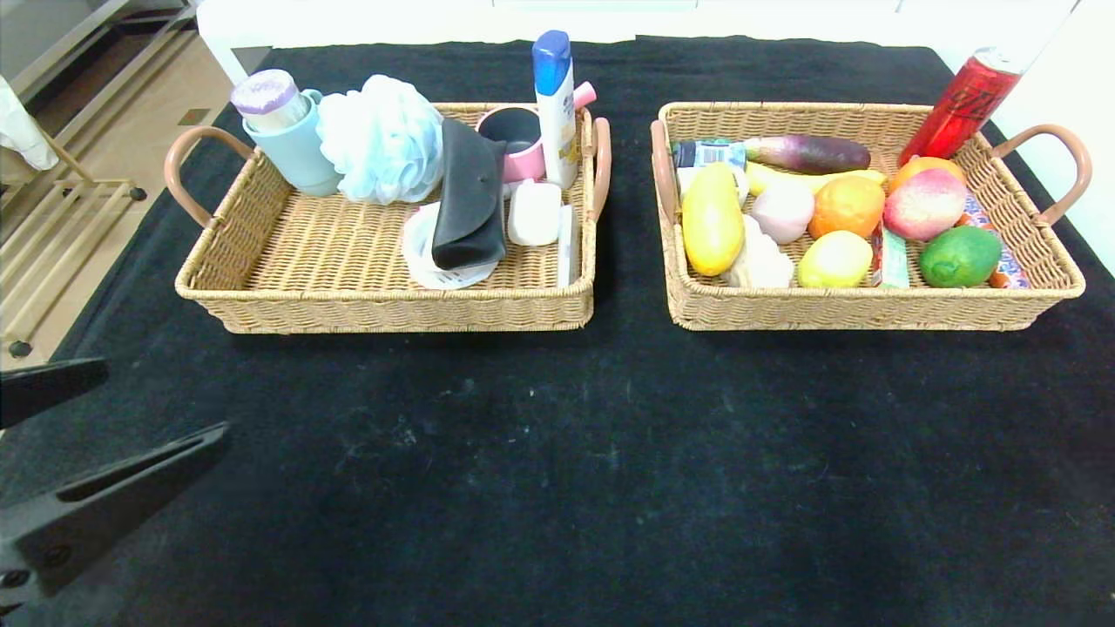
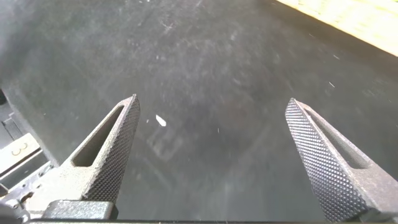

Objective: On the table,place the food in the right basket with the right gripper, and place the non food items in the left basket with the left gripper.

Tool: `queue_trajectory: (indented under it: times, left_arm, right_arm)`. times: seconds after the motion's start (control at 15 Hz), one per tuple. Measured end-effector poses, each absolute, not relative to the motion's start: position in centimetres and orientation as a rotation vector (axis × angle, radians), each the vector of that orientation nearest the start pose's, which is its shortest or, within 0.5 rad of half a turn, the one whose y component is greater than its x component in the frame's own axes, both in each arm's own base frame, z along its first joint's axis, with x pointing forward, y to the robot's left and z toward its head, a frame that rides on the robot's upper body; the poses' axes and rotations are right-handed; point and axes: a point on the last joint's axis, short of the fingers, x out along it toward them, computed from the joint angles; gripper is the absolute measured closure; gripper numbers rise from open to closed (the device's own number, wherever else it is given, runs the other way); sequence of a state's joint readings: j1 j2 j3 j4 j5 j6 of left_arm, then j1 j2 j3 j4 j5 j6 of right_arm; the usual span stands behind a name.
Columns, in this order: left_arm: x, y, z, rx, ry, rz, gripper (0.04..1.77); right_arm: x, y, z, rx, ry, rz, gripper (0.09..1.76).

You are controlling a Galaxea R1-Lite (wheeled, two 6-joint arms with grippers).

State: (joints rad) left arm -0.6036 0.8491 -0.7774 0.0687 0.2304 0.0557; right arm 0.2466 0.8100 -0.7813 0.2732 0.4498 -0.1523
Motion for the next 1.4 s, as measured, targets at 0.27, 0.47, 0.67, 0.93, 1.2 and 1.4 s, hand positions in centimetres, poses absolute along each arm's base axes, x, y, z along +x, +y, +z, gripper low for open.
queue_trajectory:
  times: [0.27, 0.47, 0.67, 0.93, 1.2, 1.4]
  left_arm:
    - [4.0, -1.7, 27.2, 0.106, 0.094, -0.302, 0.11]
    - [1.5, -0.4, 27.2, 0.122, 0.085, -0.299, 0.10]
    - [-1.9, 0.3, 27.2, 0.114, 0.078, -0.331, 0.10]
    - [-5.8, 0.2, 26.8, 0.106, 0.012, -0.320, 0.10]
    - [-8.7, 0.2, 25.4, 0.097, 0.006, -0.303, 0.10]
    - [-10.0, 0.2, 25.1, 0.093, 0.010, -0.291, 0.09]
  right_arm:
    - [1.3, 1.2, 27.0, -0.120, 0.246, 0.652, 0.14]
    - [-1.9, 0.5, 27.1, -0.121, 0.218, 0.630, 0.14]
    - [-4.1, 0.2, 26.4, -0.119, 0.207, 0.594, 0.14]
    - [-5.7, 0.2, 25.8, -0.116, 0.189, 0.548, 0.14]
    - [-7.7, 0.1, 24.4, -0.112, 0.194, 0.527, 0.14]
    - [-9.0, 0.3, 23.1, -0.108, 0.175, 0.509, 0.14]
